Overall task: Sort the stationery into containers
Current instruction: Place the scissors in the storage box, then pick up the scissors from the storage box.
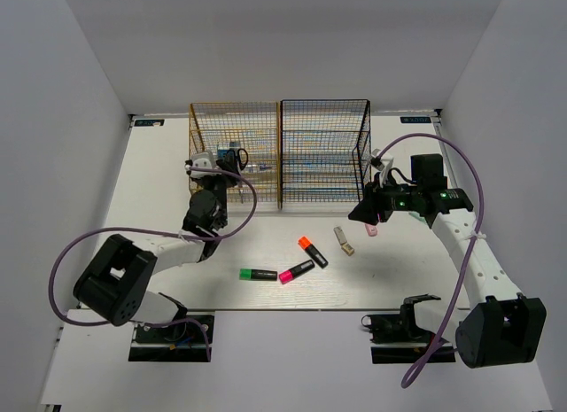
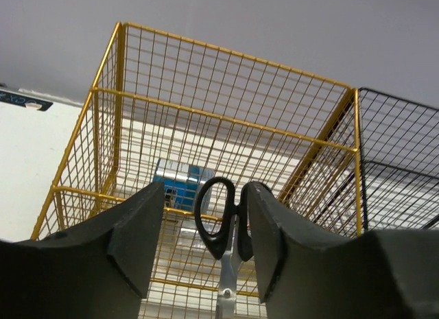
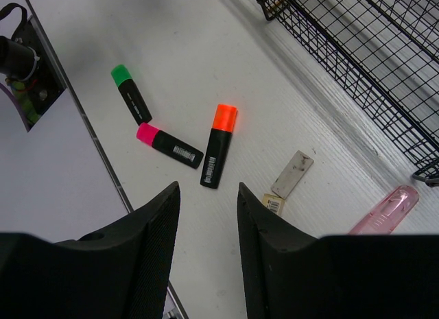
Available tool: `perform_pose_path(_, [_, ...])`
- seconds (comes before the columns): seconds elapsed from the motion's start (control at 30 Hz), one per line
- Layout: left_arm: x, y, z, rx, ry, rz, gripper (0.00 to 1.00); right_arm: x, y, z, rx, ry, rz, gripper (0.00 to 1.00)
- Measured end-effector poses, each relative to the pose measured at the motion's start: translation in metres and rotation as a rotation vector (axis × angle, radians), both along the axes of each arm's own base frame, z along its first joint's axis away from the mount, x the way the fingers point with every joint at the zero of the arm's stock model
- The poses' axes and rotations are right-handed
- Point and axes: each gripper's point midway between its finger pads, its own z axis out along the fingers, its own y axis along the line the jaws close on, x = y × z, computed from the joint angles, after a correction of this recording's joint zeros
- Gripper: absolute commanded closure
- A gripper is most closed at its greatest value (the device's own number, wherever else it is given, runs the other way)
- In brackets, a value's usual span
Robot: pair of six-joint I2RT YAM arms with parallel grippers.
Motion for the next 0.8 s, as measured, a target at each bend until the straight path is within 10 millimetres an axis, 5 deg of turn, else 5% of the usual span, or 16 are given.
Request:
perform_pose_path(0.2, [-0.01,0.002,0.021,-0.034,-0.029,-0.018,0.41,0.0,0.0,0.0,0.003,0.003,-0.001,0.4])
perform_pose_path(0.3, [-0.018,0.004,0.016,-0.007,0.077,-0.031,0.74,0.0,-0.001,0.0,0.003,0.0,0.001,0.38])
perform_pose_path(0.37, [-0.017,0.001,0.041,-0.027,0.108,-0.041,0.98,0.0,-0.001,0.0,0.004,0.002,0.001,0.38])
perform_pose_path(0.4, [-0.015,-0.002,0.056,-0.03,0.134,-0.048,0.98,0.0,-0.001,0.0,0.004,0.004,0.001,0.38])
perform_pose_path(0.43, [-0.015,-0.003,0.066,-0.03,0.159,-0.051,0.93,0.0,0.0,-0.001,0.004,0.007,0.002,0.38])
perform_pose_path(0.47, [-0.016,-0.003,0.076,-0.024,0.184,-0.055,0.59,0.0,0.0,-0.002,0.004,0.013,0.003,0.38])
perform_pose_path(0.5, [-0.018,-0.001,0.078,-0.017,0.214,-0.055,0.42,0.001,0.0,-0.003,0.004,0.016,0.003,0.38])
perform_pose_path(0.57, [-0.023,0.006,0.07,-0.022,0.297,-0.049,0.22,0.001,0.0,-0.005,0.004,0.024,0.004,0.38])
perform_pose_path(0.63, [-0.023,0.018,0.051,-0.043,0.415,-0.022,0.2,0.001,0.0,-0.005,0.005,0.029,0.005,0.38])
perform_pose_path(0.73, [-0.016,0.024,0.024,-0.093,0.584,-0.003,0.42,0.001,0.0,-0.006,0.005,0.032,0.005,0.38])
perform_pose_path(0.77, [-0.013,0.023,0.016,-0.101,0.636,0.001,0.56,0.001,0.0,-0.006,0.005,0.033,0.006,0.38])
perform_pose_path(0.8, [-0.011,0.018,0.008,-0.11,0.691,-0.008,0.82,0.001,0.0,-0.006,0.005,0.033,0.006,0.38])
